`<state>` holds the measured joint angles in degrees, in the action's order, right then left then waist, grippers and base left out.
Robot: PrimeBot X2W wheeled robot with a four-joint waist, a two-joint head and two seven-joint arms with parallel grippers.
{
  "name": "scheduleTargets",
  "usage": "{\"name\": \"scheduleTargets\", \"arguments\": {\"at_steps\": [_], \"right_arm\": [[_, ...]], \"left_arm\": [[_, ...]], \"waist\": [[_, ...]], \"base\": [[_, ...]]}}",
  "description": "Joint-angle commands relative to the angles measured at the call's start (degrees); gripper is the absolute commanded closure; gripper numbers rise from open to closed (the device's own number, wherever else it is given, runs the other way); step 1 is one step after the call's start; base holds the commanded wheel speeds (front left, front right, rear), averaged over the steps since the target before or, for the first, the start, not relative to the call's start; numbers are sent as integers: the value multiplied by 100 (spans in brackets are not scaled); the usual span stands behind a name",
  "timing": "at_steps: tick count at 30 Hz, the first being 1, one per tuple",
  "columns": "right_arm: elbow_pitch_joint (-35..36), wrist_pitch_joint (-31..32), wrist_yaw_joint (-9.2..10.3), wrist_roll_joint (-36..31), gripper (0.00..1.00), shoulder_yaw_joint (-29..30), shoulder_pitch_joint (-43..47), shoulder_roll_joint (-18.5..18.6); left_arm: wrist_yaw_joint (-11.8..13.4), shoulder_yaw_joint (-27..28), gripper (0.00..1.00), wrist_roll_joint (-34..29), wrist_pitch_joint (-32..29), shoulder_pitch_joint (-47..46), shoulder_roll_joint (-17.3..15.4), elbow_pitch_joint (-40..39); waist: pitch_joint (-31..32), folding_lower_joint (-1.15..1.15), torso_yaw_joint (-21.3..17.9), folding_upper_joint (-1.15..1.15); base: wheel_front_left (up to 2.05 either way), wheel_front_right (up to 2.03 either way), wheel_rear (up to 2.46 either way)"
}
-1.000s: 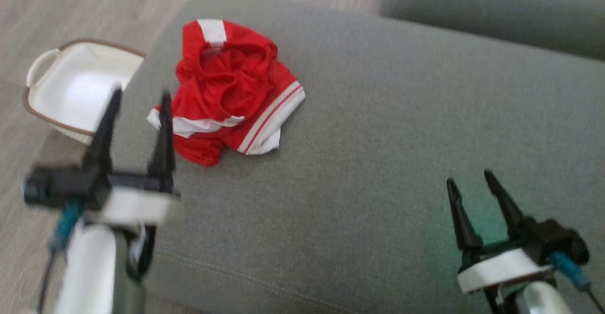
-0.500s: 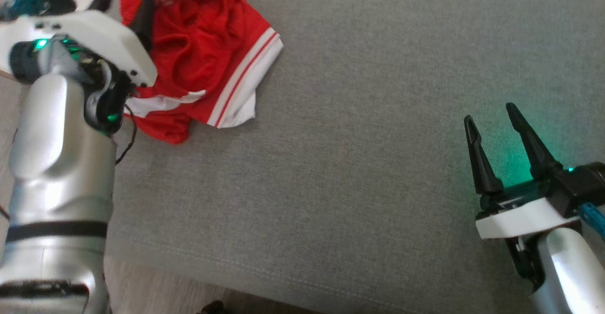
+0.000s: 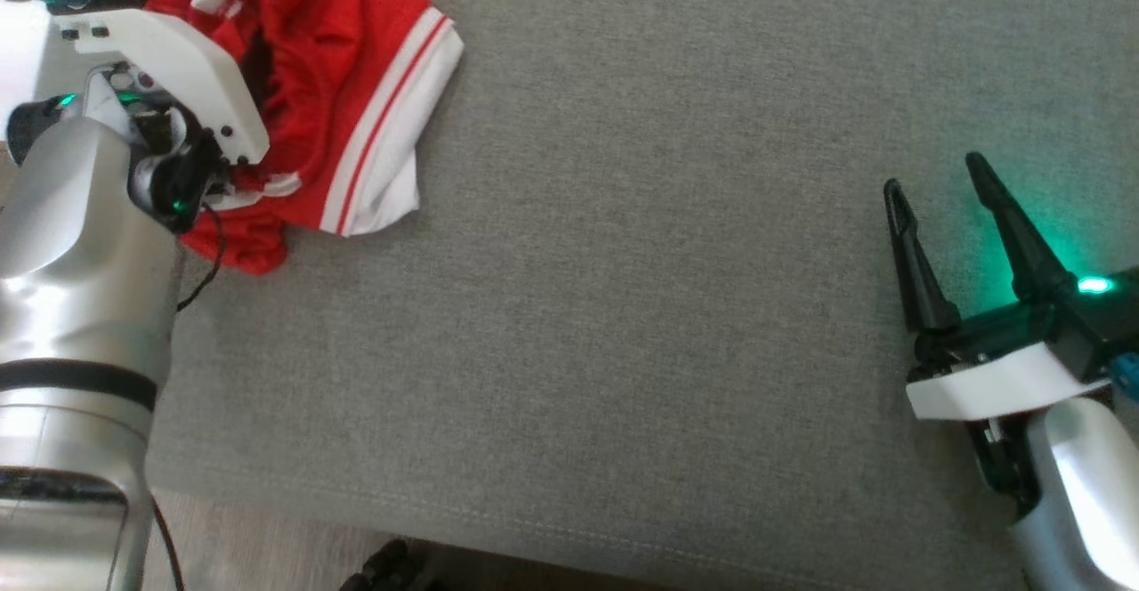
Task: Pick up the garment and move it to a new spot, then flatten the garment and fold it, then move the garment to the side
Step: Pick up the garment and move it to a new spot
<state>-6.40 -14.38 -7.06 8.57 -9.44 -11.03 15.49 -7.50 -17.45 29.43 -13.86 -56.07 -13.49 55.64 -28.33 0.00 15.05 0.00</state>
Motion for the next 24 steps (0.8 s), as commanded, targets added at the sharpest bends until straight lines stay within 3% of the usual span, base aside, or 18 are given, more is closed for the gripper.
{"name": "scheduleTargets", "arguments": {"at_steps": [1,7,13,24], "right_arm": [[148,-62,-43,-1,0,-114,-37,74],[84,-62,-43,-12,0,-124,-72,-90],[-30,-62,-43,21,0,-126,49,-334],[-186,-62,-43,97,0,-295,360,-905]], "left_arm": [[2,46,100,16,75,-133,-309,-79],[2,-474,100,-101,1030,-314,-608,-76],[2,-1067,100,-299,1941,-677,-948,-322],[1,-2465,100,-194,2467,-1186,-1367,-1506]], "waist": [[-41,0,-41,0],[129,0,-131,0],[740,0,-170,0],[2047,0,-483,0]], "base": [[0,0,0],[0,0,0],[0,0,0],[0,0,0]]}}
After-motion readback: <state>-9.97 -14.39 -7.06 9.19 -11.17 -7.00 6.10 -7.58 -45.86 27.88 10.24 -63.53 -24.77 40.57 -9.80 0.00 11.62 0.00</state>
